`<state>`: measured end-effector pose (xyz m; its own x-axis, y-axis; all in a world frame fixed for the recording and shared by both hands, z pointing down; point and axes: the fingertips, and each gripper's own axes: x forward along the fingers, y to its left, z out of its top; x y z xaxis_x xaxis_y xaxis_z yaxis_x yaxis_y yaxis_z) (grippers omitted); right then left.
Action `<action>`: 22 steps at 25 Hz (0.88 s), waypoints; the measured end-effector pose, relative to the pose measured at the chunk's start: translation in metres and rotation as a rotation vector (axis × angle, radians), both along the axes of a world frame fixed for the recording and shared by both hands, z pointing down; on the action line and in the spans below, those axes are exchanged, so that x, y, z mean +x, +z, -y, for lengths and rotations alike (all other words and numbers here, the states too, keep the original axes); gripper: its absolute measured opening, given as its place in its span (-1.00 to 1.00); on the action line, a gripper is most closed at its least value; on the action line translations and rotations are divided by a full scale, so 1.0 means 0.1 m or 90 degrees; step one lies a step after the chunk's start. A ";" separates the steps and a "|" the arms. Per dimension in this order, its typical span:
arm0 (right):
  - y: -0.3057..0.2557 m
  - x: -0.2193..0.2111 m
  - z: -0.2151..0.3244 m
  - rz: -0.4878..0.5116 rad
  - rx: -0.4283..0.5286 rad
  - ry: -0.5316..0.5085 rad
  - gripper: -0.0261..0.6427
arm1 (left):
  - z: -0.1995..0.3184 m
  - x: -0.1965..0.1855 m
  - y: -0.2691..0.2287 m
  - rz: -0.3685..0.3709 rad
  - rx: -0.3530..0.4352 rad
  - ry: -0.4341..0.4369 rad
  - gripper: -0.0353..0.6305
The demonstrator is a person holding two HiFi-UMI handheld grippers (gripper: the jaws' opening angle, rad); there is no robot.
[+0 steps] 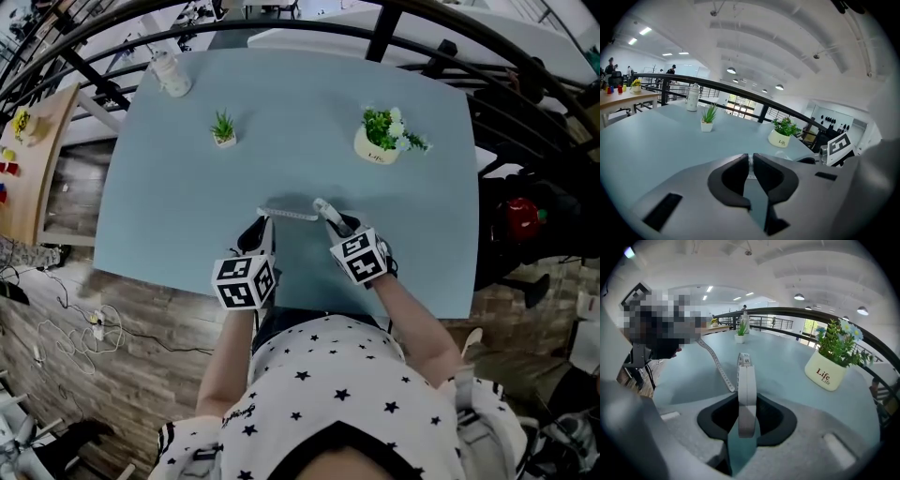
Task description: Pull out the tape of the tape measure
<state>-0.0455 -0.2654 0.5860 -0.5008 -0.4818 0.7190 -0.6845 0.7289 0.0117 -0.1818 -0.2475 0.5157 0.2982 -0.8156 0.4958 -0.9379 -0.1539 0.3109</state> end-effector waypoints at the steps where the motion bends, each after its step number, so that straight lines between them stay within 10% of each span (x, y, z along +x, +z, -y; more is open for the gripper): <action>1: 0.01 -0.01 0.02 -0.001 -0.001 0.002 -0.62 | 0.03 0.01 0.03 0.000 -0.006 0.006 -0.79; 22: 0.18 -0.24 0.24 -0.003 -0.020 0.027 -0.62 | 0.15 0.29 0.70 0.060 -0.146 0.143 -0.79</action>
